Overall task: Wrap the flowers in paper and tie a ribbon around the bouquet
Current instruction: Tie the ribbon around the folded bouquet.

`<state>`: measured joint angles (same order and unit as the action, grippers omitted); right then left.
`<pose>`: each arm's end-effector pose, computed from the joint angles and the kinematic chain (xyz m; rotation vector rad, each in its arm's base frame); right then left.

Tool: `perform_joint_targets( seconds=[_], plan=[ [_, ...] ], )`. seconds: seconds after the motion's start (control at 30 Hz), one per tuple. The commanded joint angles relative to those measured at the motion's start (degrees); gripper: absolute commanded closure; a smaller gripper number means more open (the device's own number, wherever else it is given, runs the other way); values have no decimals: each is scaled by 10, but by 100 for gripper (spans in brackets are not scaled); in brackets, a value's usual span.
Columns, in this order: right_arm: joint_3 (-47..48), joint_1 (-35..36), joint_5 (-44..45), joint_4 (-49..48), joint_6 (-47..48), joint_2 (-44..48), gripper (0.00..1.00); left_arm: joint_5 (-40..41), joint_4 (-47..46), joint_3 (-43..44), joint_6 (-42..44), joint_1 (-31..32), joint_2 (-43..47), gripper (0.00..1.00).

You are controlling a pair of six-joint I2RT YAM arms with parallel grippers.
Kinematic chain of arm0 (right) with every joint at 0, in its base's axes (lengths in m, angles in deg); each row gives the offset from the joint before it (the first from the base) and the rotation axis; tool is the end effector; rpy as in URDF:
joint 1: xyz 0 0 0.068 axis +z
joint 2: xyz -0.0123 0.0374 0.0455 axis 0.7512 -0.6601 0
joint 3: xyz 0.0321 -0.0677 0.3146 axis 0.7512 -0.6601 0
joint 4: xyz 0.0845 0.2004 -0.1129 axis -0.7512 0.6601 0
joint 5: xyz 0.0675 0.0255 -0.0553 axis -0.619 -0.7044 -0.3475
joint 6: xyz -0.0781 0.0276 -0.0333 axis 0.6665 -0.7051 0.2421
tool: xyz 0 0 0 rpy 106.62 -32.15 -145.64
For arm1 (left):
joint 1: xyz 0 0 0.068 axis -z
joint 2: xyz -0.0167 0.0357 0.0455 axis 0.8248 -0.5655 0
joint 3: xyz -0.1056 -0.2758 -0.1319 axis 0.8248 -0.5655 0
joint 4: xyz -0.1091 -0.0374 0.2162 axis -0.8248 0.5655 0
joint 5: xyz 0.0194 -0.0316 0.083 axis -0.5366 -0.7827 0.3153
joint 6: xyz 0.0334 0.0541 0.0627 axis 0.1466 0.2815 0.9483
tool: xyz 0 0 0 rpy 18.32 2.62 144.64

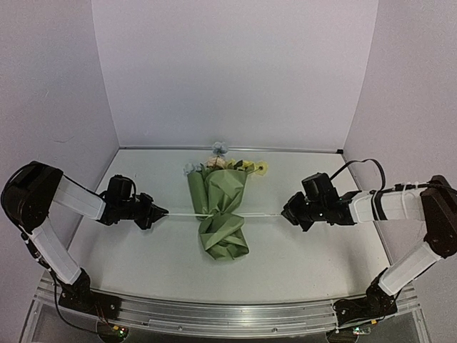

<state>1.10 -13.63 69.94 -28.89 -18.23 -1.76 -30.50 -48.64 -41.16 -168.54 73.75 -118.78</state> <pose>0.2577 0.1896 0.2122 0.7639 2.4143 0.9879 0.2871 -0.1340 0.1654 -1.0729 2.3793 -1.3486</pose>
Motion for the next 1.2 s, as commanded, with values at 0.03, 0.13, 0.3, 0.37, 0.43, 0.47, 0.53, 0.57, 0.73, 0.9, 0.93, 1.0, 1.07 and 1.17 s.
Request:
perform_joint_targets(
  seconds=[0.03, 0.13, 0.3, 0.37, 0.43, 0.47, 0.53, 0.57, 0.73, 0.9, 0.93, 1.0, 1.07, 1.17],
  plan=[
    [-15, 44, 215, 187, 10, 21, 100, 92, 87, -21, 55, -121, -8, 100],
    [-40, 45, 228, 185, -1, 14, 100, 82, 108, -14, 82, -147, -2, 100],
    [-24, 29, 222, 192, 25, -21, 100, 57, 110, 25, 119, -151, -48, 100],
    [-23, 23, 214, 191, 33, -40, 100, 56, 99, 32, 118, -151, -65, 100],
    [-21, 22, 198, 189, 53, -55, 100, 62, 96, 38, 115, -148, -74, 100],
    [-21, 22, 189, 189, 61, -58, 100, 68, 99, 41, 115, -147, -75, 100],
    [-29, 23, 172, 185, 76, -59, 100, 81, 116, 49, 124, -145, -72, 100],
    [-33, 23, 168, 183, 83, -60, 100, 87, 124, 53, 132, -145, -71, 100],
    [-45, -20, 151, 182, 116, -45, 100, 102, 155, 94, 176, -118, -81, 100],
    [-64, -42, 126, 173, 115, -29, 100, 99, 137, 108, 173, -109, -105, 100],
    [-78, -42, 124, 164, 109, -24, 100, 97, 135, 112, 173, -109, -112, 100],
    [-104, -38, 122, 147, 99, -20, 100, 92, 129, 114, 172, -109, -119, 100],
    [-116, -35, 125, 144, 93, -23, 100, 86, 128, 114, 178, -113, -123, 100],
    [-113, -38, 138, 143, 94, -22, 100, 62, 135, 122, 196, -116, -129, 100]
  ],
)
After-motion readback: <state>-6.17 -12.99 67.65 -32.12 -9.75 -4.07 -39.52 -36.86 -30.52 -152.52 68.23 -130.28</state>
